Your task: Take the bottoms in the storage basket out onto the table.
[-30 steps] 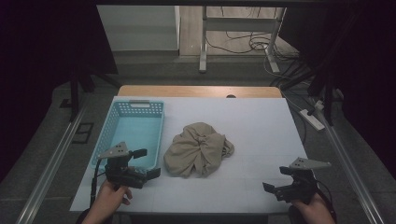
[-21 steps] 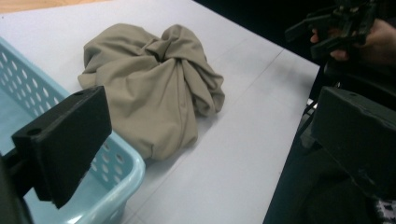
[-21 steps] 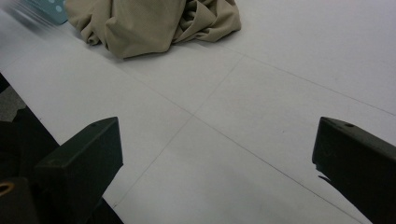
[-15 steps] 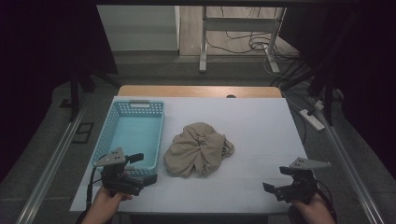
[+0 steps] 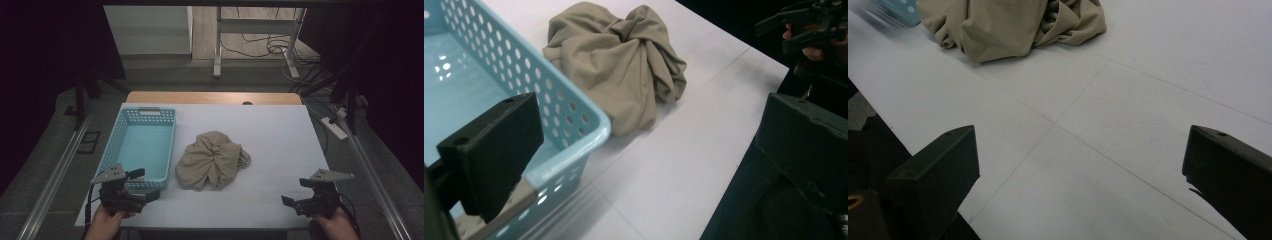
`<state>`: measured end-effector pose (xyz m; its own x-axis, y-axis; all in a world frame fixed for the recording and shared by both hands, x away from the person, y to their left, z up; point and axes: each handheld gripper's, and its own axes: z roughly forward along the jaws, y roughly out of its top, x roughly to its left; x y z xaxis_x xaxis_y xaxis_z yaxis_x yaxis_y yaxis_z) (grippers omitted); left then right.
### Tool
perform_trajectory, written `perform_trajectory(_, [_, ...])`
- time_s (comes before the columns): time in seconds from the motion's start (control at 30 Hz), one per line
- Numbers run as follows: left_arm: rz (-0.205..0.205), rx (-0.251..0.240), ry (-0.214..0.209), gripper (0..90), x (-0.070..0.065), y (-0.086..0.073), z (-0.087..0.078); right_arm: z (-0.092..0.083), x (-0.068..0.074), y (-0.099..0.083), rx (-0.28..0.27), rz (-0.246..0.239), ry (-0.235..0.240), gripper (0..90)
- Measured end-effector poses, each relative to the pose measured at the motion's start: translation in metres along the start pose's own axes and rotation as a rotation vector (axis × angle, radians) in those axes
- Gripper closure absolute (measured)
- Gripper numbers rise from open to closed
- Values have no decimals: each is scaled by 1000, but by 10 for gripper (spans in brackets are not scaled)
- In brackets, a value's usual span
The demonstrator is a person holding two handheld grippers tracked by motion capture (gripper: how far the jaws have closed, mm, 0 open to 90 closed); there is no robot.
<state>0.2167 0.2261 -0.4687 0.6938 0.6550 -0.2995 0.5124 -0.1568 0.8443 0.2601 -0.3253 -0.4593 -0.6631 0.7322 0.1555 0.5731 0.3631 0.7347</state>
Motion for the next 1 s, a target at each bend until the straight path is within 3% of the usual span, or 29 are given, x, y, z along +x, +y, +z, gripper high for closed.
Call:
perform_trajectory(0.47, [-30, 7, 36, 0, 5, -14, -11, 0, 0, 0, -1, -1, -1, 18])
perform_trajectory(1.0, [-11, 53, 77, 0, 0, -18, -16, 0, 0, 0, -6, 0, 1, 18])
